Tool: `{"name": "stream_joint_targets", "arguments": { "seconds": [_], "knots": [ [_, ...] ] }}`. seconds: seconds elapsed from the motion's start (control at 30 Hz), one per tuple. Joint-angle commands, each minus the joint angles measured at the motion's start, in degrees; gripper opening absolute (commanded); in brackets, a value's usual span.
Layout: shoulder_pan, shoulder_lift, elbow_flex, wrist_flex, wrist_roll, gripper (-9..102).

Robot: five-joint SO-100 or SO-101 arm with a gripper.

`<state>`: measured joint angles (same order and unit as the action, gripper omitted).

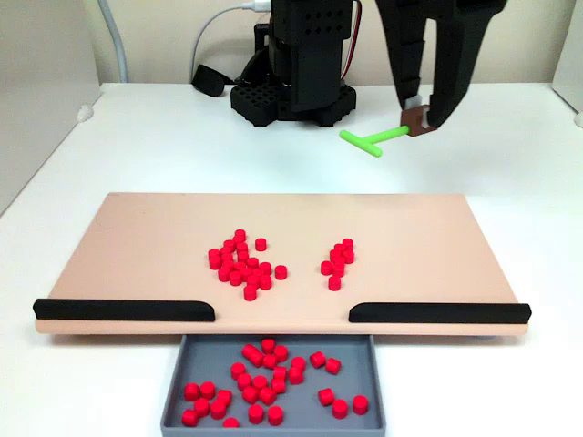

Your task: Push granules from left to the grey container

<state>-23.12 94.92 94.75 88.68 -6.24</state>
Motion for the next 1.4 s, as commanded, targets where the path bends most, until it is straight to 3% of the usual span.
{"name": "stream_joint_targets", "arguments": {
  "seconds": [0.0,0.67,1.37],
  "knots": [
    [-1.0,-4.4,-7.0,0.0,5.9,0],
    [0.5,-25.0,-28.4,0.0,24.6,0],
    [3.9,-33.2,-33.6,-1.8,24.9,0]
  ]
}}
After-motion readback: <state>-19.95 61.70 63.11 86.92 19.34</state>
